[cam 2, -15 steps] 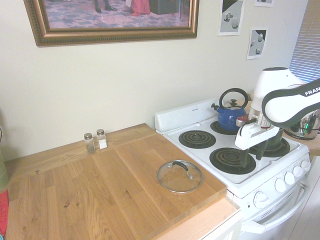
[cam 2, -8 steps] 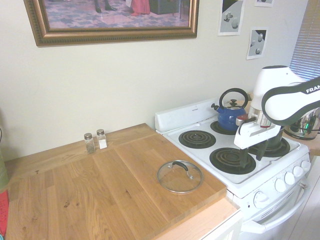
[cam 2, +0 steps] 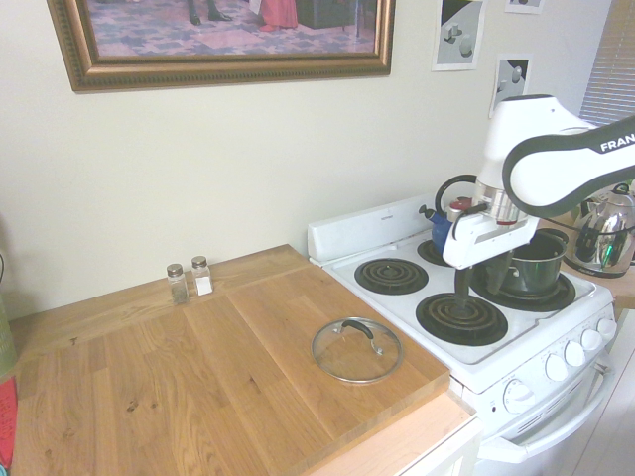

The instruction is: Cover the lid of the pot

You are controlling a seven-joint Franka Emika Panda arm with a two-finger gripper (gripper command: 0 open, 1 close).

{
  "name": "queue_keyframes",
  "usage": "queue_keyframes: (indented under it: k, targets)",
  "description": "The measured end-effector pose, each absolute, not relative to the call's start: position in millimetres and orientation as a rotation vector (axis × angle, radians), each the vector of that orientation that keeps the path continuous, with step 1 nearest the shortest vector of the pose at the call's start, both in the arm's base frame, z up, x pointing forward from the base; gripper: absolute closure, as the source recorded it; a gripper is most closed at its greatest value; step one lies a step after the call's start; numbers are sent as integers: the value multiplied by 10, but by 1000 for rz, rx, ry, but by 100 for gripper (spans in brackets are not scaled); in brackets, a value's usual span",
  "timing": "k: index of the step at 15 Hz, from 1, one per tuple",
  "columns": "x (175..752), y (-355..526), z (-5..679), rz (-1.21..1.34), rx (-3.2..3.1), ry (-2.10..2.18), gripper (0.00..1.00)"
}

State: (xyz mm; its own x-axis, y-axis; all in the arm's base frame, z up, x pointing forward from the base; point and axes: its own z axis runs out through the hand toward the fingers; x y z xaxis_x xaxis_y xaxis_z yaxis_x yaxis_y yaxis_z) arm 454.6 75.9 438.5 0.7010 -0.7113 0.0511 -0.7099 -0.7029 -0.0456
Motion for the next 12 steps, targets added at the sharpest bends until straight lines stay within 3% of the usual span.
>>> queue_keyframes:
  k: [12]
  targets:
    - [5120,2157,4452,-95,-2946,964,0]
